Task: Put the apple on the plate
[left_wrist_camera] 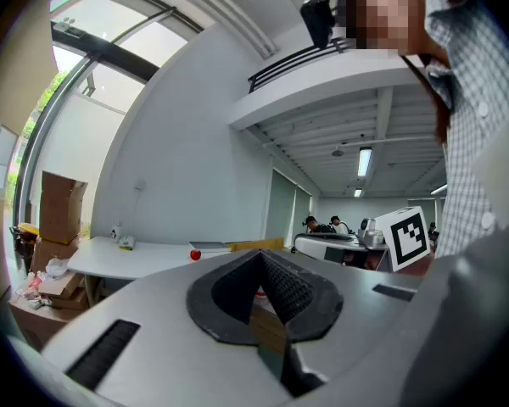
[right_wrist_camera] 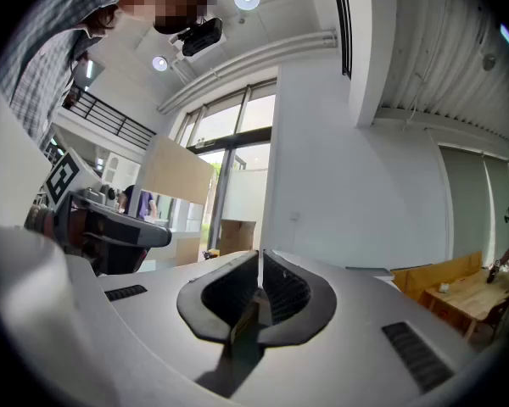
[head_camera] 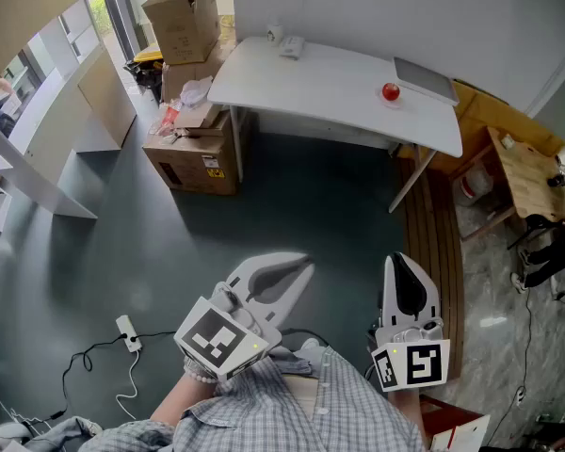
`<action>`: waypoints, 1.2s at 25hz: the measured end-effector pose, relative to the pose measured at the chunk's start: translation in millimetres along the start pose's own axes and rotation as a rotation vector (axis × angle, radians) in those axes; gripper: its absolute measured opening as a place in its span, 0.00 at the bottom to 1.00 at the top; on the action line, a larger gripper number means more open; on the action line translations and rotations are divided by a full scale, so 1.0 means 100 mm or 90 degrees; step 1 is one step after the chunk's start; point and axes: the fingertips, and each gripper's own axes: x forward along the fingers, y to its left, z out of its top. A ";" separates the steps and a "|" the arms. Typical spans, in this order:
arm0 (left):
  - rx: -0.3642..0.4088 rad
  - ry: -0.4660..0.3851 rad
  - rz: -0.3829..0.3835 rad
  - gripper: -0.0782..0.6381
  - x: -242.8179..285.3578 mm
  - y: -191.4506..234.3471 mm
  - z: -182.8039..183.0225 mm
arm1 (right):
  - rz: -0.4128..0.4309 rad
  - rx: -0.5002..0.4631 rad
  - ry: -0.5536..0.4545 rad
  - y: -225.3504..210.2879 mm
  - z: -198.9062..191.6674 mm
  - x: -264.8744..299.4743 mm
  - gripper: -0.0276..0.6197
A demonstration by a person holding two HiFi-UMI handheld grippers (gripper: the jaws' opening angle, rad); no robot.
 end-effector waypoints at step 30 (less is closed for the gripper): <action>0.007 -0.025 0.040 0.12 -0.64 0.44 0.05 | 0.037 0.012 -0.017 0.70 0.11 0.32 0.09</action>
